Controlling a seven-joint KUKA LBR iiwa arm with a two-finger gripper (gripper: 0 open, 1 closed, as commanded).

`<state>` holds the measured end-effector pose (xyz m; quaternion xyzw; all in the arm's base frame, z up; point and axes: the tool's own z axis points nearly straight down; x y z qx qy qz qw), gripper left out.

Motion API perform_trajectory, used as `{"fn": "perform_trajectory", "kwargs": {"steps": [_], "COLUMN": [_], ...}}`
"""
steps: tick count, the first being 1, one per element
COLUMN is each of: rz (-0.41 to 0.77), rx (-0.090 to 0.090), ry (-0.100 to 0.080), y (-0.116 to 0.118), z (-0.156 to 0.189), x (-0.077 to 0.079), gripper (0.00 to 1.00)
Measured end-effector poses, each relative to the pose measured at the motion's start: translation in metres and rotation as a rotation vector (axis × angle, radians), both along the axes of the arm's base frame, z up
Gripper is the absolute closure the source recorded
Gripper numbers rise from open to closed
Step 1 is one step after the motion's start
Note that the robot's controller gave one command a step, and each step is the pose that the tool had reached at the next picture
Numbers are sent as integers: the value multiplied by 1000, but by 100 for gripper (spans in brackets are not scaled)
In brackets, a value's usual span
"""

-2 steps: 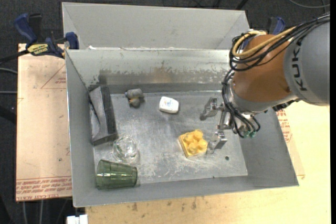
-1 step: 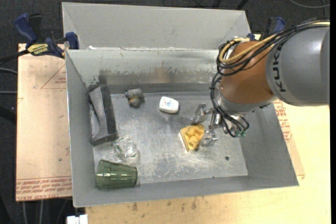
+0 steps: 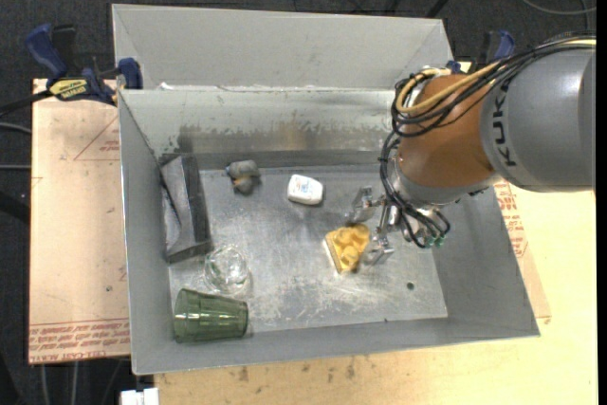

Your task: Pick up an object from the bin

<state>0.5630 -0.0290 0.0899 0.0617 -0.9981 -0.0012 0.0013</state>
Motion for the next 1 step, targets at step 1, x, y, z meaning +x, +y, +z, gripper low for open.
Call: {"fn": "perform_trajectory", "kwargs": {"steps": [1], "rz": [-3], "rx": [-2], "ry": [-5], "y": [-9], "z": [118], "x": [-1], "gripper": [100]}}
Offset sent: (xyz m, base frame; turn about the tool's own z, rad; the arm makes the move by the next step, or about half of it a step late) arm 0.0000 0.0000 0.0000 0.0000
